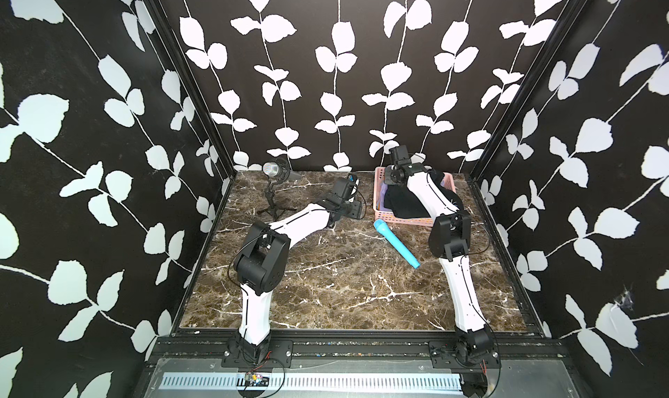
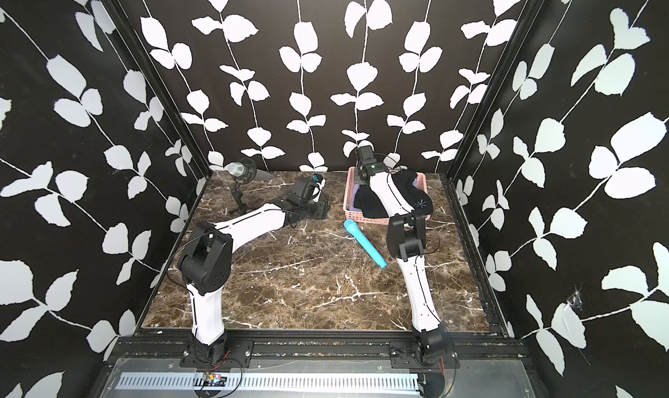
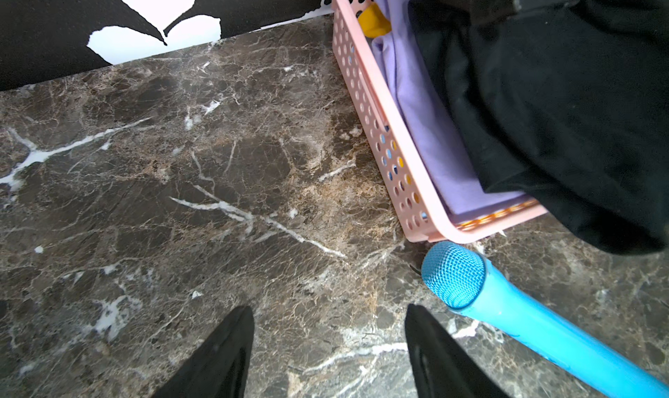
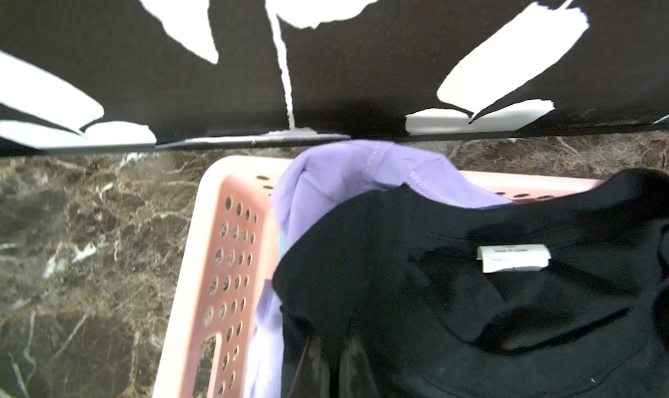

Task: Put the folded t-shirts into the basket
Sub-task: Place the T-shirt in the bin.

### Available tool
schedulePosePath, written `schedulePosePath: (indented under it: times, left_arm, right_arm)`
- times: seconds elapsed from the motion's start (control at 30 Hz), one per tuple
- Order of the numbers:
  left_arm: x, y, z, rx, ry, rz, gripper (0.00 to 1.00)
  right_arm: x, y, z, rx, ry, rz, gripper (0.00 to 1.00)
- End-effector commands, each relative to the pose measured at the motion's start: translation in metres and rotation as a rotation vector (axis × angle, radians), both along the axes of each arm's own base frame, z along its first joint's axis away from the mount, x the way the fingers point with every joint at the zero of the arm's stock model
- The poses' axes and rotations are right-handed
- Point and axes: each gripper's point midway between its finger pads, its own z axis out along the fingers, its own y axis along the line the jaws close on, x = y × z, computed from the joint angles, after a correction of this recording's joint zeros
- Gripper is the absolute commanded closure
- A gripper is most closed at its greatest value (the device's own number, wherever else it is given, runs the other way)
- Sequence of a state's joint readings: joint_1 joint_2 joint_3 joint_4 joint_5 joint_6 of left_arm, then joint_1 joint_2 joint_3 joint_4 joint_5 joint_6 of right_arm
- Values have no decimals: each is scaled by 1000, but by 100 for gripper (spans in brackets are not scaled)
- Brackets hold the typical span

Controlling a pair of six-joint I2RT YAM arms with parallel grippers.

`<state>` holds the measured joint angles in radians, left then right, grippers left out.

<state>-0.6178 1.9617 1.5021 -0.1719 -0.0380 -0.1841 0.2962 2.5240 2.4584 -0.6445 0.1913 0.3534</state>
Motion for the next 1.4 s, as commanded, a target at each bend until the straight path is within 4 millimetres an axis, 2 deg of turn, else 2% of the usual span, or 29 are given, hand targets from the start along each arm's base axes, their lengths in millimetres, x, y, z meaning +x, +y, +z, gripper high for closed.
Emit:
schedulePosePath:
  times: [0.0,0.3,0.57,0.63,0.73,0.8,0.83,0.93,1.03,1.2,1.23,1.37]
  left_arm:
    - [-2,4,29,-45,-41,0,31]
    - [-2,9,27,-35,-34,4,31]
    - [-1,10,26,-40,-28,3,31]
    - [-1,9,26,-44,-30,1,31]
    - [-1,9,25,-43,-23,-2,31]
    - [-3,9,23,-39,-19,-2,31]
    - [-3,11,23,-39,-17,0,31]
    - [-6,13,25,-39,-21,5,30]
    - [-9,19,32,-43,-33,12,30]
    - [-15,34,43,-39,-64,45,28]
    - [-17,39,44,-36,-69,58,28]
    - [-24,61,56,-21,-113,106,27]
  right_arm:
    - [21,-6,39,77,-136,-82,100]
    - [33,-5,39,146,-178,-148,100]
    - [32,-2,9,142,-124,-147,100]
    - [32,0,7,147,-117,-135,87]
    - [31,4,22,165,-130,-103,71]
    - [28,8,42,192,-146,-67,60]
    - [26,11,50,213,-148,-42,51]
    - [16,18,73,274,-146,36,38]
    - [0,25,98,308,-151,126,31]
    - [-36,25,127,292,-167,230,25]
    - [-45,23,135,288,-174,244,24]
    - [-81,5,149,216,-172,262,20]
